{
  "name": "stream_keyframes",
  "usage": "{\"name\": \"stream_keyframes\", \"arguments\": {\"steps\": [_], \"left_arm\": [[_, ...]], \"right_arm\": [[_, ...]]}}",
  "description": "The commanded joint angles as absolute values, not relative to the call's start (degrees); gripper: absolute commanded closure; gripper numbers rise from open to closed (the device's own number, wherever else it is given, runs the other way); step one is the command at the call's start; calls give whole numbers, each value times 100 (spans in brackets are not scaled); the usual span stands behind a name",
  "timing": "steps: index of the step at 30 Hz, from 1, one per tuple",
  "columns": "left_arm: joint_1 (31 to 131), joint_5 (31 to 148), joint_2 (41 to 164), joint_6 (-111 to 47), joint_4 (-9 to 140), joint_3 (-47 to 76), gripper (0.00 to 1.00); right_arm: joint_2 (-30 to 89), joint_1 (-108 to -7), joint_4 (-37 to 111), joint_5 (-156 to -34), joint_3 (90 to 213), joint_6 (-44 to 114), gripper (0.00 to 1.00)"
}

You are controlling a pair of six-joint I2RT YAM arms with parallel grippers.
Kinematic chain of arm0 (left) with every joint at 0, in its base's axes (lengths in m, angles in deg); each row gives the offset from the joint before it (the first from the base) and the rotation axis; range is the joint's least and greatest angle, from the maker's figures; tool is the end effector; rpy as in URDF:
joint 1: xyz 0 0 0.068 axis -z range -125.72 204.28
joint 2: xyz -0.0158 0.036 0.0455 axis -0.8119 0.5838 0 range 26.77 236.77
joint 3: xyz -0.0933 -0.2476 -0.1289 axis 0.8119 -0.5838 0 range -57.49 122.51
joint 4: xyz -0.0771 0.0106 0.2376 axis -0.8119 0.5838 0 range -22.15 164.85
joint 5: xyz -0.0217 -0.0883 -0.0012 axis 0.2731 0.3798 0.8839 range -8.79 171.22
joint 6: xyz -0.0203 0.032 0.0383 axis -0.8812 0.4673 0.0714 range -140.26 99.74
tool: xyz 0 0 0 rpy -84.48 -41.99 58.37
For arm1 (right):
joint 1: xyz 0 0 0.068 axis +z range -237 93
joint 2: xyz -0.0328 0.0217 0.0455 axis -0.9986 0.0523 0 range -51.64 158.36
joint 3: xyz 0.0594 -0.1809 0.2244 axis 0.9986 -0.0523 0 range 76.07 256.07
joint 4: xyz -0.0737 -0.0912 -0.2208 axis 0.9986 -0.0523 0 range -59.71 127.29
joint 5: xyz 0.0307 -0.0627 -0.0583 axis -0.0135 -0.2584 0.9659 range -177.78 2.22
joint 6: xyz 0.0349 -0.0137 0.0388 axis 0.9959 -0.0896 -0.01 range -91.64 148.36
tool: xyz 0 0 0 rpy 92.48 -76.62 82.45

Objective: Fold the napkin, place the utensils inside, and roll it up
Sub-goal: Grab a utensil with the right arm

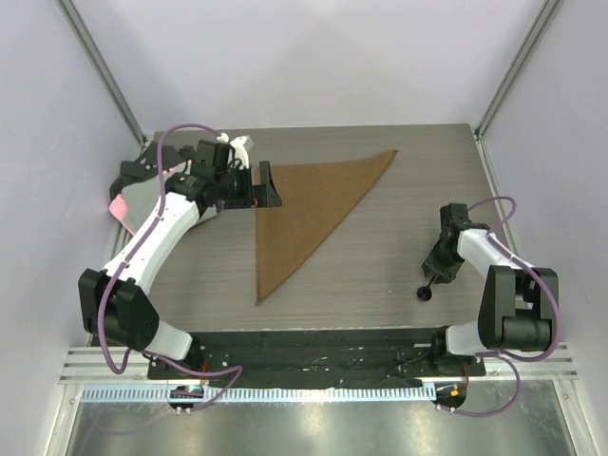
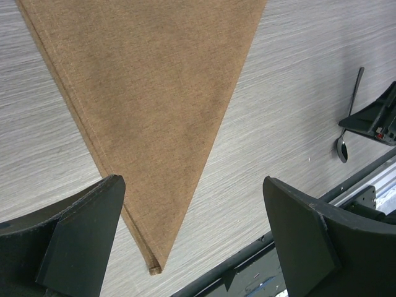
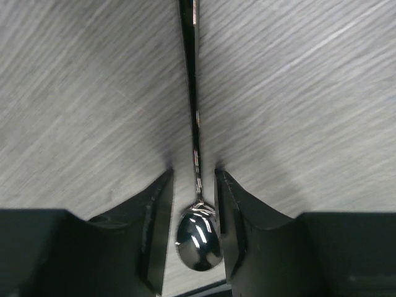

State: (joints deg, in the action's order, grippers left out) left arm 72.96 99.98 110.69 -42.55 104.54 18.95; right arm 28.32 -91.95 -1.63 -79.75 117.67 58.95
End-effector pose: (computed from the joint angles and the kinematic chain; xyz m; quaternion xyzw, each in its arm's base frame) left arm 0.2858 -0.1088 0.3522 0.0349 0.9103 -0.2752 0.3074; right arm 0.2126 -0.0234 0.1912 0.3100 0.9417 -0.0434 0.1231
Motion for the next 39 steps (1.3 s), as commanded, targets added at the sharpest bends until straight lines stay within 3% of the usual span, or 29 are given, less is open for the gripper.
{"name": "stream_keyframes", "arguments": {"steps": [1, 12, 20, 28, 39], "left_arm": [[7292, 10117, 10877, -4268, 10327, 1994, 0], [7283, 10117, 10894, -4241, 10353, 2020, 0], [7283, 10038, 10850, -4224, 10371, 2020, 0], [7283, 10011, 10850, -4224, 10362, 2020, 0], [7283, 10002, 10815, -4224, 10353, 1994, 0]], "right_arm": [[2992, -9183, 222, -7794, 11554, 6061, 62], [3150, -9183, 336, -8031, 11571, 5983, 99], [2685, -9070, 337, -8550, 11597, 5938, 99], [2289, -8017, 143, -8357, 12282, 6588, 99], [3641, -6610, 828, -8014, 13783, 7415, 99]]}}
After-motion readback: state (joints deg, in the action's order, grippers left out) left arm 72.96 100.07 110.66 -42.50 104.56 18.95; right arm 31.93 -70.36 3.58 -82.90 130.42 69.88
